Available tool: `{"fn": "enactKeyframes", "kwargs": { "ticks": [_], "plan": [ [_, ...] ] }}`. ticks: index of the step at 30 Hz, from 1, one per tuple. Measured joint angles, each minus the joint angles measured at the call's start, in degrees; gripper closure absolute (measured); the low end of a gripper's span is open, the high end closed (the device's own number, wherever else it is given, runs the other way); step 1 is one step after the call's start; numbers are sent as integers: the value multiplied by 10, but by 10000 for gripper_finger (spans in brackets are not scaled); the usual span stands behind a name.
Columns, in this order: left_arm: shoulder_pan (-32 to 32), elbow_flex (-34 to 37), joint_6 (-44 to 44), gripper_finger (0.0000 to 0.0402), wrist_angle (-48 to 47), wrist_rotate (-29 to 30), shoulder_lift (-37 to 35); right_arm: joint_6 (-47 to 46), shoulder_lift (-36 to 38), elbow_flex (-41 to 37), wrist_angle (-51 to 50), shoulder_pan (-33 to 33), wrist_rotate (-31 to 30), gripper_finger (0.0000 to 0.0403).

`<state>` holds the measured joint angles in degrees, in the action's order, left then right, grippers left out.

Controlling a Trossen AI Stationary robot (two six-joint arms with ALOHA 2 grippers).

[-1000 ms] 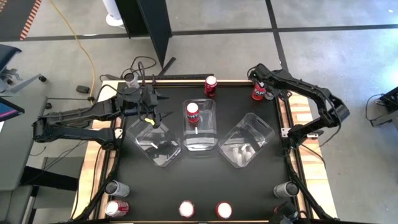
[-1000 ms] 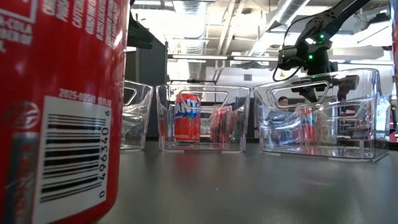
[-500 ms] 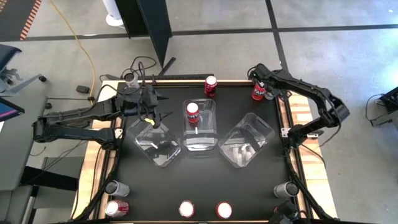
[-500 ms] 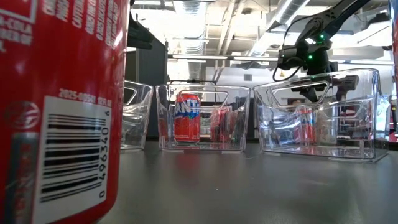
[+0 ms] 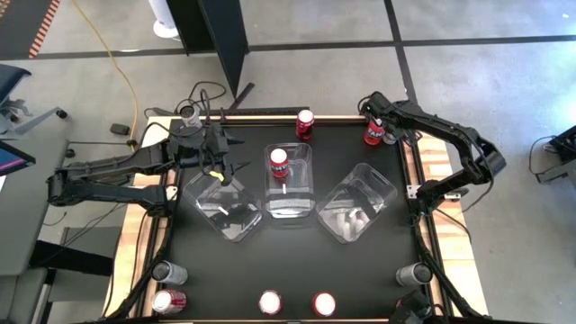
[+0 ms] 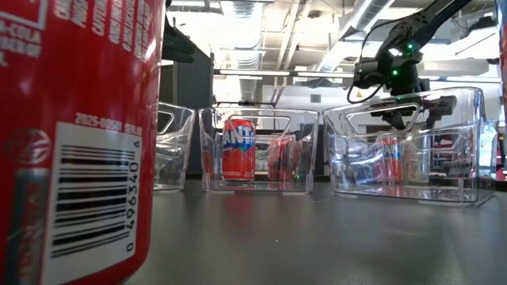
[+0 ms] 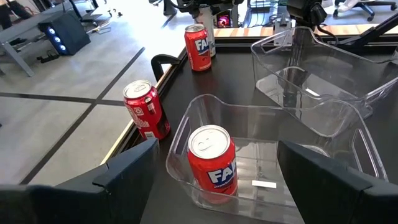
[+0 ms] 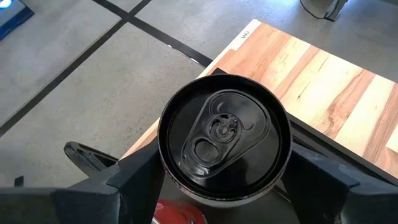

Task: Sort soda cans
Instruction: Put the top right white soda can into the right transparent bin

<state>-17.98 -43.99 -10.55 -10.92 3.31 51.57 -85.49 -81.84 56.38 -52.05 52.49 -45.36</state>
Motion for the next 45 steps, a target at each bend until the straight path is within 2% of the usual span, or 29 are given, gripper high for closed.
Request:
{"fn": "enactKeyframes", "kwargs": {
  "ticks": [7, 15, 29, 45],
  "plan": [
    [0, 0, -1, 81, 0, 0, 0, 12, 0, 0, 3, 0, 5, 91],
    [0, 0, -2, 81, 0, 0, 0, 15, 0, 0, 2, -14, 6, 117],
    [0, 0, 0, 81, -1, 0, 0, 21, 0, 0, -4, -36, 6, 122],
    [0, 0, 0, 81, -2, 0, 0, 15, 1, -1, -32, -75, -34, 122]
  ]
}}
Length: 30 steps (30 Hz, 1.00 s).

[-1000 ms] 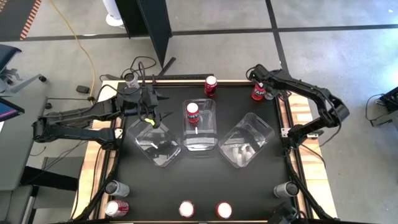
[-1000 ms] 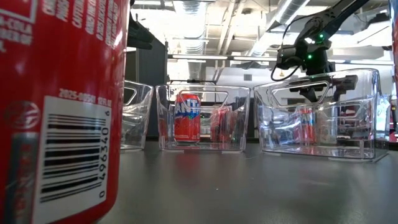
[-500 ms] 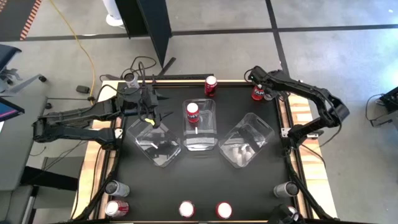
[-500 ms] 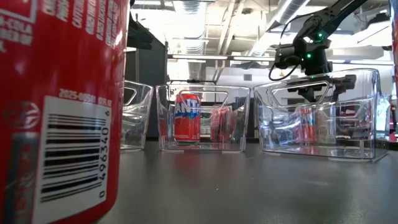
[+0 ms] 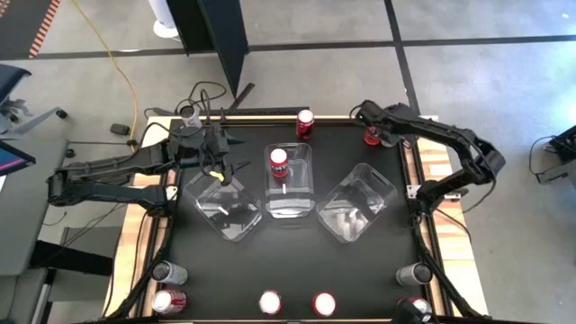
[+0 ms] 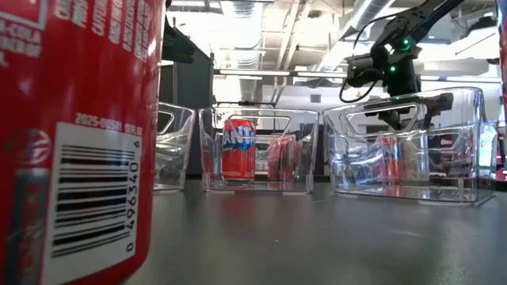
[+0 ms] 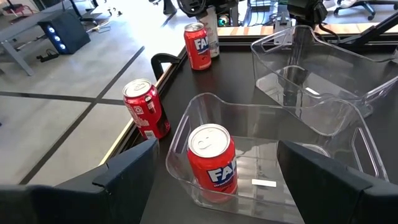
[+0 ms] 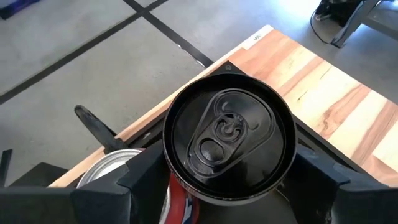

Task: Sort soda cans
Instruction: Put the top right white soda can into the right transparent bin

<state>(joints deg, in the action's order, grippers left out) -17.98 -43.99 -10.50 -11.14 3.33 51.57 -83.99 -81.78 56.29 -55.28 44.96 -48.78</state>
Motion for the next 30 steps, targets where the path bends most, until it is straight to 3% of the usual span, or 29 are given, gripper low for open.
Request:
{"fn": "enactKeyframes", "kwargs": {
  "ticks": [8, 30],
  "plan": [
    [0, 0, 0, 81, 0, 0, 0, -2, 0, 20, -42, -13, -23, 122],
    [0, 0, 0, 81, 0, 0, 0, -2, 1, 214, -268, -85, -76, 122]
  ]
}}
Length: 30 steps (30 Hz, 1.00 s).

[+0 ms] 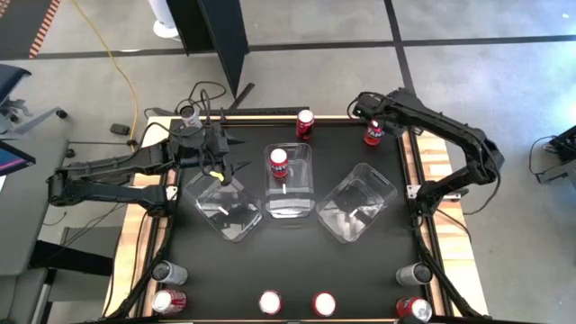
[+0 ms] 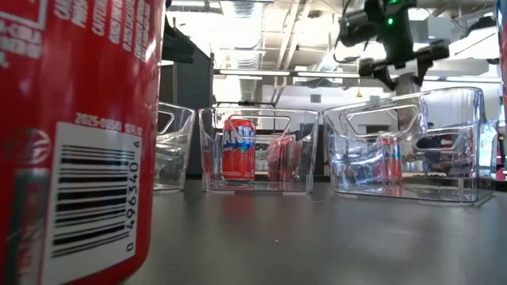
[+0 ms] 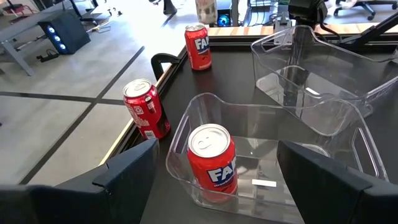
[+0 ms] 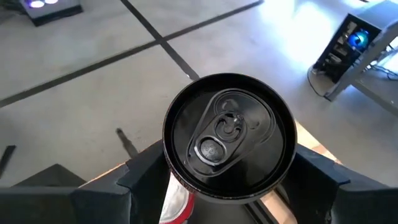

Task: Sort soda cans
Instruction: Put the top right white soda can into the right transparent bin

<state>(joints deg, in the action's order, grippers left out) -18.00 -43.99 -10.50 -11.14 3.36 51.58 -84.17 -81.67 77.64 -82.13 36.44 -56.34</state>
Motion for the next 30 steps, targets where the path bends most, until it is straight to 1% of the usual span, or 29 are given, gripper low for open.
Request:
{"fn": "enactKeyframes", "kwargs": {
  "ticks": [8, 17, 22, 30],
  "plan": [
    [0, 0, 0, 81, 0, 0, 0, 12, 0, 74, -65, -52, -14, 122],
    [0, 0, 0, 81, 0, 0, 0, 56, 0, 132, -79, -133, -23, 122],
    [0, 0, -2, 81, 0, 4, 0, 80, 0, 148, -79, -191, -23, 122],
    [0, 0, -2, 81, 0, 39, 0, 96, 2, 150, -79, -307, -10, 122]
  ]
}}
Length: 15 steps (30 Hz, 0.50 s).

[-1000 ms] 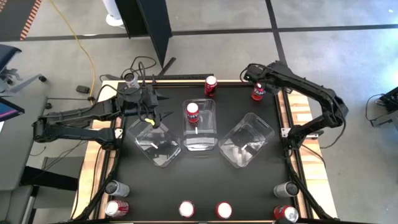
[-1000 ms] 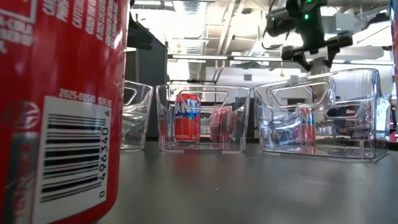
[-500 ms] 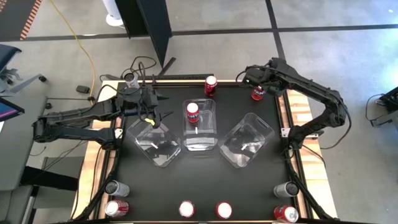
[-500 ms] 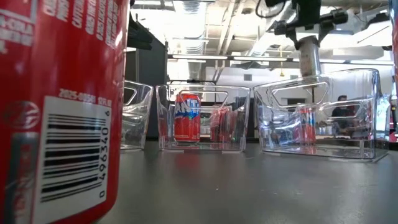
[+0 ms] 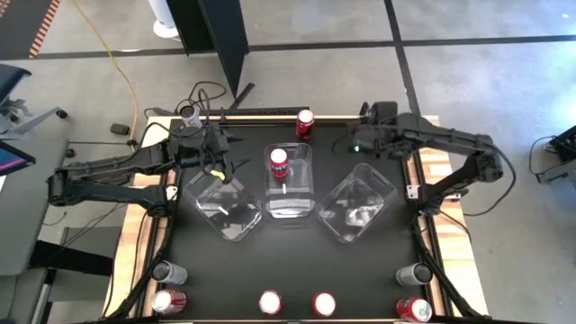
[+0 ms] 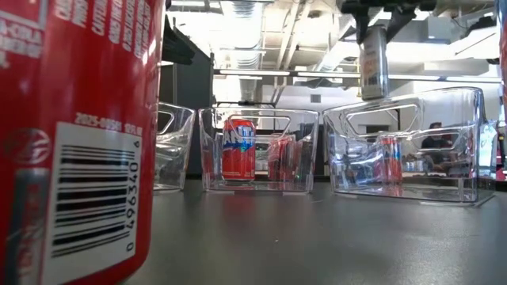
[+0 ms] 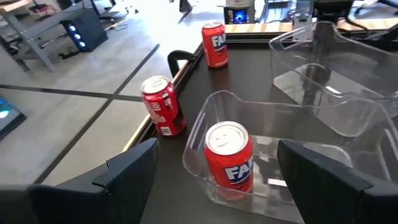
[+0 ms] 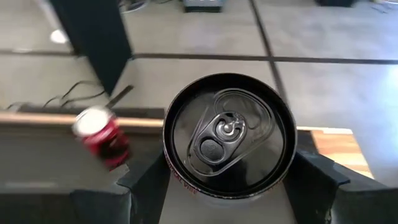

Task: Sort soda cans
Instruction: Put the top right white soda can into the right transparent bin

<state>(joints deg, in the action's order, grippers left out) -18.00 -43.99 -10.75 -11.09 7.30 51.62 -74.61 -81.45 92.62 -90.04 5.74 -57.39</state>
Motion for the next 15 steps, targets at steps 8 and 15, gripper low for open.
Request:
{"fn": "enactKeyframes", "kwargs": {
  "ticks": [8, 15],
  "plan": [
    [0, 0, -6, 81, 1, 10, 0, -17, 0, -21, 0, -116, 22, 122],
    [0, 0, -6, 81, -2, 26, 0, -59, 0, -21, 1, -212, 31, 122]
  ]
}}
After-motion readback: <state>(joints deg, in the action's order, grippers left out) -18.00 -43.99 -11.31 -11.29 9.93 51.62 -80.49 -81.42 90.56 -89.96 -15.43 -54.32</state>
